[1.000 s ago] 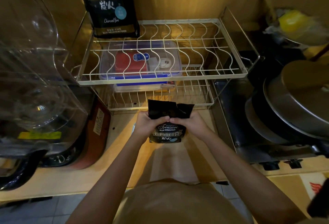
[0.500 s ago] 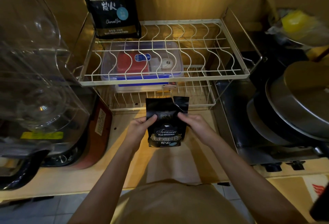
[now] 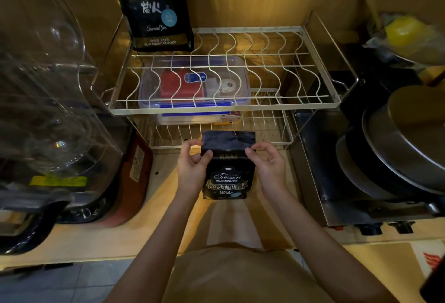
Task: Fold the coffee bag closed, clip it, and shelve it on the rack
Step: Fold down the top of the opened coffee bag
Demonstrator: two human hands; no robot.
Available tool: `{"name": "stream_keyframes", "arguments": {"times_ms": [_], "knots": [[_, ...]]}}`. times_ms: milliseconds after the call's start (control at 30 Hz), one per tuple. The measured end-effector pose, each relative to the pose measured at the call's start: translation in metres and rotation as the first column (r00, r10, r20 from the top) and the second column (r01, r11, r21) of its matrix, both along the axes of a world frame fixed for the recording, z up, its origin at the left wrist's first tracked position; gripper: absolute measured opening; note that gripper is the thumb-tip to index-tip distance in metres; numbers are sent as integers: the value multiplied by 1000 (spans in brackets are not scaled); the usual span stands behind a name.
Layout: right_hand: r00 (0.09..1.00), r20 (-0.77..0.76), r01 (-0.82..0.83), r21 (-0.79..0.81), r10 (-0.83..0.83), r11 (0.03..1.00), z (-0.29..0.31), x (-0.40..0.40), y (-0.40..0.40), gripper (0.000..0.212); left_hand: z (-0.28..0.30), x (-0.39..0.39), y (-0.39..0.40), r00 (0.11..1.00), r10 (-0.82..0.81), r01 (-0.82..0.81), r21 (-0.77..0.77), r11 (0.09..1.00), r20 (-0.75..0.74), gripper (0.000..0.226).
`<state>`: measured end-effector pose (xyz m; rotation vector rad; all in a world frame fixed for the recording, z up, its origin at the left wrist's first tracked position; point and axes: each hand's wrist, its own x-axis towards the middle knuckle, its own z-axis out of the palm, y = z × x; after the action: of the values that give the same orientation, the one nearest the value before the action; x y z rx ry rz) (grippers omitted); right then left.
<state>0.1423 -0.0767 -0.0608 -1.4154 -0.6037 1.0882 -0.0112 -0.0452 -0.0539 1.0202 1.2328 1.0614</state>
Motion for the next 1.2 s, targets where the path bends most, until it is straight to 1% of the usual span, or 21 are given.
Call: {"name": "stream_keyframes", "arguments": {"times_ms": [67,133,233,300,333,400,433,467,567,633,700,800,867,967,1033,1100,1133,1200], "knots": [[998,19,-53,40,52,998,1,1,0,14,-3,-3,2,1000,-2,2,13,1000,-20,15],[992,35,-124,53,122,991,0,4,-1,14,-9,-6,4,1000,5,-5,-11,1000,-21,13],[970,107,-217,-4,216,976,0,9,-2,18,-16,-10,4,997,-27,26,-22,999,-67,14],[943,111,-311,-30,313,950,-1,15,-2,19,-18,-14,4,992,-96,97,0,995,-84,13],[925,102,-362,-49,365,931,-2,18,-2,21,-20,-17,4,982,-150,154,21,988,-118,17],[893,128,-422,-92,431,902,-7,24,-1,26,-27,-22,3,939,-223,247,61,967,-262,27],[886,159,-424,-100,435,900,-8,25,-1,25,-29,-24,2,925,-217,249,68,966,-312,27],[884,195,-412,-103,425,905,-10,26,-1,23,-30,-26,2,926,-199,234,73,970,-321,24],[895,247,-357,-108,373,928,-10,25,0,16,-28,-24,4,954,-192,220,103,970,-232,20],[902,228,-350,-107,366,931,-8,27,2,12,-23,-22,7,964,-189,205,70,976,-186,19],[897,221,-371,-97,383,924,-6,28,2,10,-18,-21,10,960,-207,223,70,972,-189,17],[910,166,-374,-70,381,925,-7,25,2,14,-20,-24,14,943,-248,269,71,960,-221,18],[924,130,-355,-70,361,932,-10,19,1,16,-22,-24,15,942,-245,265,60,962,-229,19],[941,111,-313,-67,318,947,-14,9,2,18,-23,-28,15,939,-265,279,35,960,-220,11],[947,107,-296,-62,301,953,-14,6,4,18,-30,-39,14,920,-292,310,29,950,-260,29],[948,108,-294,-77,301,953,-14,5,6,16,-41,-54,9,891,-256,291,40,956,-375,45],[945,109,-300,-87,308,950,-13,6,6,13,-49,-62,4,854,-207,263,53,963,-477,47],[944,97,-307,-98,316,947,-14,6,6,11,-63,-75,-9,711,-96,199,68,978,-697,41]]}}
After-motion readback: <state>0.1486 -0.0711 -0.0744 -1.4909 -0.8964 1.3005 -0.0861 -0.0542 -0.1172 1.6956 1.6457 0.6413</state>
